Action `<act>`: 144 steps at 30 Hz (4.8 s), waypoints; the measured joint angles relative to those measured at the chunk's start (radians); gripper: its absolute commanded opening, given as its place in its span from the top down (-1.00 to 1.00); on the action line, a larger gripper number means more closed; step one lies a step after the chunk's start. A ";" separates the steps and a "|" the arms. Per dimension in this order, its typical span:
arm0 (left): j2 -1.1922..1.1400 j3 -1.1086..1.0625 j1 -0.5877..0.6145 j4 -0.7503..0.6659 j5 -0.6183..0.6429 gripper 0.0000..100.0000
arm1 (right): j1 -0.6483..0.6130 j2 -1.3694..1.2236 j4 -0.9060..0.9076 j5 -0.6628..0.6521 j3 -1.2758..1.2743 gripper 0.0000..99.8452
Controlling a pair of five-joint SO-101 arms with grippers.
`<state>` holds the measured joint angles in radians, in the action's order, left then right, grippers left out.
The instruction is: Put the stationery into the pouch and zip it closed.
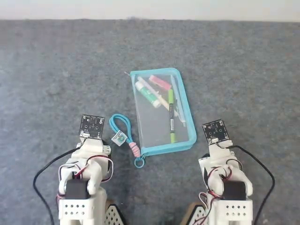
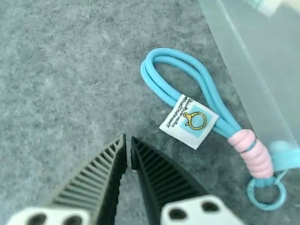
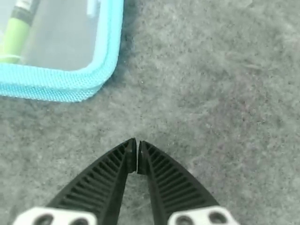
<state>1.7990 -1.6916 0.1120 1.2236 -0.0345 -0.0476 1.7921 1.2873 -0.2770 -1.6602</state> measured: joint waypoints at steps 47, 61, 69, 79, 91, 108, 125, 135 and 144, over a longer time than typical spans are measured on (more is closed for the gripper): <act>0.000 0.000 0.190 0.000 0.002 0.98 | 0.000 0.000 0.000 0.000 0.000 0.99; 0.000 0.000 0.190 0.000 0.002 0.98 | 0.000 0.000 0.000 0.000 0.000 0.99; 0.000 0.000 0.190 0.000 0.002 0.98 | 0.000 0.000 0.000 0.000 0.000 0.99; 0.000 0.000 -0.011 0.000 0.002 0.98 | 0.000 0.000 0.000 0.000 0.000 0.99; 0.000 0.000 -0.029 0.000 0.002 0.98 | 0.000 0.000 0.000 0.000 0.000 0.99; 0.000 0.000 -0.029 0.000 0.002 0.98 | 0.000 0.000 0.000 0.000 0.000 0.99; 0.000 0.000 -0.035 0.000 0.002 0.98 | 0.000 0.000 0.000 0.000 0.000 0.99; 0.000 0.000 -0.035 0.000 0.002 0.98 | 0.000 0.000 0.000 0.000 0.000 0.99; 0.000 0.000 -0.035 0.000 0.002 0.98 | 0.000 0.000 0.000 0.000 0.000 0.99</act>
<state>1.7990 -1.6916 0.0767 1.2236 -0.0330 -0.0476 1.7921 1.2873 -0.2770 -1.6602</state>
